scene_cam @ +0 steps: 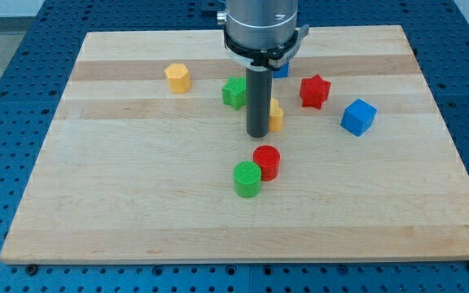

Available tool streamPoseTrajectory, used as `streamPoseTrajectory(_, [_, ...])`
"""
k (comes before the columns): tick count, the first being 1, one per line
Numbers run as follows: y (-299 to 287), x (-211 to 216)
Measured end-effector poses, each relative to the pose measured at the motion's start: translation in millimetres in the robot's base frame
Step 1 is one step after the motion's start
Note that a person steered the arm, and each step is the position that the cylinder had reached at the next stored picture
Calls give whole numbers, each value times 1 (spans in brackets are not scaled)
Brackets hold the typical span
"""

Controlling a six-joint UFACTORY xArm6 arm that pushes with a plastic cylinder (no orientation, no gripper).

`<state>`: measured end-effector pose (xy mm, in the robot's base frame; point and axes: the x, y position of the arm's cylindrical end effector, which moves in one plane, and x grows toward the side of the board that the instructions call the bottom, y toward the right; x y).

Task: Slightly push yellow hexagon towards top of the board

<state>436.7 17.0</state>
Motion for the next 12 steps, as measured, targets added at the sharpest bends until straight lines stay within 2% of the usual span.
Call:
streamPoseTrajectory(4, [-5, -13])
streamPoseTrajectory(6, [-38, -15])
streamPoseTrajectory(8, [-38, -36])
streamPoseTrajectory(12, [-44, -46])
